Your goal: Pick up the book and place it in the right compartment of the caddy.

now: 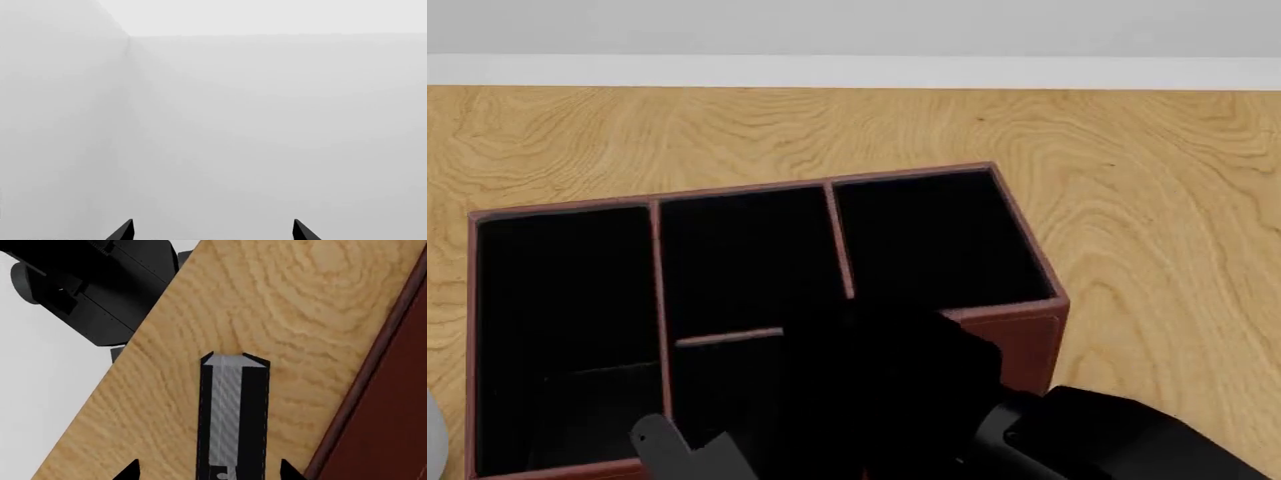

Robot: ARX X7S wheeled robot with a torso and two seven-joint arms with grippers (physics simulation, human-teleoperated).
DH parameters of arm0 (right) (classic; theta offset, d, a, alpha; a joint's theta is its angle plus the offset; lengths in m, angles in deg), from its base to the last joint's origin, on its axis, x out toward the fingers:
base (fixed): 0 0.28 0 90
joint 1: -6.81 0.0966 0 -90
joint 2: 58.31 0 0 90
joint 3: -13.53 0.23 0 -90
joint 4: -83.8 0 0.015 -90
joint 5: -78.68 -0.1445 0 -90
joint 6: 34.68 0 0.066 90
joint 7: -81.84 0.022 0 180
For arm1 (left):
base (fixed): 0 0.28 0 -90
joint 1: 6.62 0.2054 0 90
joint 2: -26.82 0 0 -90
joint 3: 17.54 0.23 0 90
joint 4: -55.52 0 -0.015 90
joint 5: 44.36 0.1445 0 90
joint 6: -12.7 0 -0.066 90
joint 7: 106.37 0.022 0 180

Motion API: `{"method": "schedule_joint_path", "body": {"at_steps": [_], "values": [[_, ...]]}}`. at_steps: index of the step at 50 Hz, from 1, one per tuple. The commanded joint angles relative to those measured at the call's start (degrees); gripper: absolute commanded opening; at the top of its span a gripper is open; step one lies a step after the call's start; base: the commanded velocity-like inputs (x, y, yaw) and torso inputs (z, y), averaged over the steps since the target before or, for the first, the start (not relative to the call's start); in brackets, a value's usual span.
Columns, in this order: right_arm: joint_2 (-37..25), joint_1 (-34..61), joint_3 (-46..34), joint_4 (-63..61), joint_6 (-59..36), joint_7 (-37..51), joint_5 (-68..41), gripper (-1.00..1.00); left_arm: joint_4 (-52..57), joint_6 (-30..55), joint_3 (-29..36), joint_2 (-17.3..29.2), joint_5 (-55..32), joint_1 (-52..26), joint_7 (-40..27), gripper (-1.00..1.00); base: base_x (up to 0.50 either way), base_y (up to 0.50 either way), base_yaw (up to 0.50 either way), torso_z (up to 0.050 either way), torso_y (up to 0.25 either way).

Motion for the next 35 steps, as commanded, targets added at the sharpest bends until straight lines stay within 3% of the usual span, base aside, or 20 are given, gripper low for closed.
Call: {"method": "schedule_joint_path", "body": {"at_steps": [1,9,10,35], "values": [[0.8,-1.5,-1.0,2.3,0.3,-0.2,0.3,1.00,-0.1,-0.6,-0.1,0.1,-0.2,0.7,-0.2,1.00,0.00,0.00,0.00,0.000,0.000],[1.1,-2.0,-2.0,4.0,-1.2,-0.5,0.8,1.00,-0.6,-1.3,0.4,0.3,0.2,1.0,-0.2,1.00,0.00,0.00,0.00,0.000,0.000],[1.1,-1.9,-2.0,3.9,-1.1,-0.5,0.7,-1.00,-0.7,-1.3,0.4,0.3,0.2,1.0,-0.3,1.00,0.00,0.00,0.00,0.000,0.000],[-4.0,5.0,5.1,-6.3,-5.2,0.5,-5.9,-1.00,-1.4,-1.5,1.3,1.1,-0.1,-0.1,-1.0,1.00,0.00,0.00,0.00,0.000,0.000]]}}
